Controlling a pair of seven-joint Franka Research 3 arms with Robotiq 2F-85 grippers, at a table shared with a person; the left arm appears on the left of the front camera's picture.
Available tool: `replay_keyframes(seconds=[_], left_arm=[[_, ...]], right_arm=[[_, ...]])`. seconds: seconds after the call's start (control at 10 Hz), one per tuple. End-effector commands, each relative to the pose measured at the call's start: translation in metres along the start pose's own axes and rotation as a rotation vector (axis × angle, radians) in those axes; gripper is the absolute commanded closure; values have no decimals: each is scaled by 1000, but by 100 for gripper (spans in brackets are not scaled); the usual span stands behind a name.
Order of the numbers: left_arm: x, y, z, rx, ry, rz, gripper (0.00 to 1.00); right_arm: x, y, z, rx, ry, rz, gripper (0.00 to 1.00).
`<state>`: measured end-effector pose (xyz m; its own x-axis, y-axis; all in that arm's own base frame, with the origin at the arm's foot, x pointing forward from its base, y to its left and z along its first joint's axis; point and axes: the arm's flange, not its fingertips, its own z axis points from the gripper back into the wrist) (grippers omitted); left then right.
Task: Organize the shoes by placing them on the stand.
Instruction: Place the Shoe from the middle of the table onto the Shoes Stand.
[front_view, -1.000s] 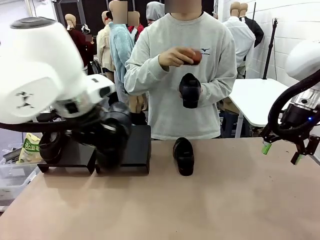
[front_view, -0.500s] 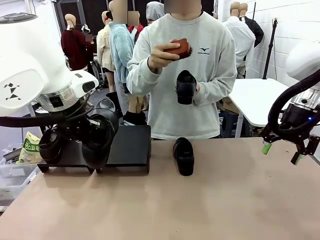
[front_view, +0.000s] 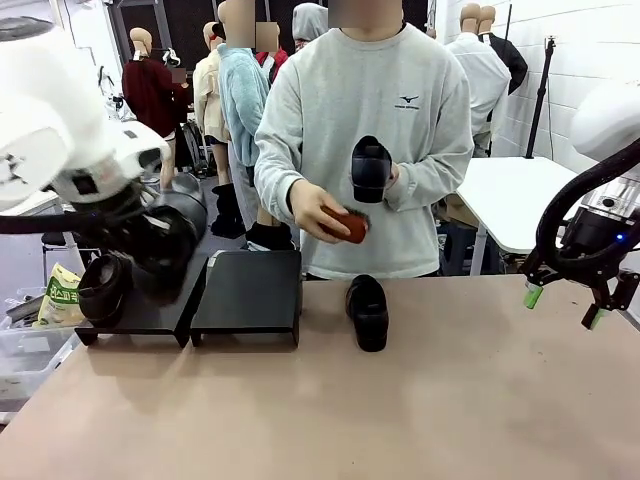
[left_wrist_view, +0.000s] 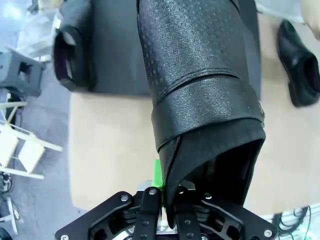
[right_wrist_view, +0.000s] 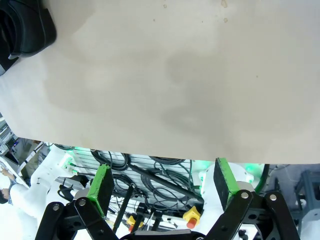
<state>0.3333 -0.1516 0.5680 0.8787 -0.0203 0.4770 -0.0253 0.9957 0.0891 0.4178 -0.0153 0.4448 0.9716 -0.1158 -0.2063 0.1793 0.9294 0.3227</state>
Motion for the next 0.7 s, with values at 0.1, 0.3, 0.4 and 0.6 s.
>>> replay_keyframes(seconds=[0.1,0.3,0.4,0.6], left_arm=[[59,59,-32,-102,-2,37,100],[73,88,-57,-98,43,95,100],[77,99,-72,-107,81,104,100],[77,106,-97,-131,115,106,100]], right_arm=[[-2,-1,-1,-19,-1,-10,0],[-2,-1,-1,-19,-1,-10,0],[-2,-1,-1,-19,-1,-10,0],[-2,-1,-1,-19,-1,-10,0]])
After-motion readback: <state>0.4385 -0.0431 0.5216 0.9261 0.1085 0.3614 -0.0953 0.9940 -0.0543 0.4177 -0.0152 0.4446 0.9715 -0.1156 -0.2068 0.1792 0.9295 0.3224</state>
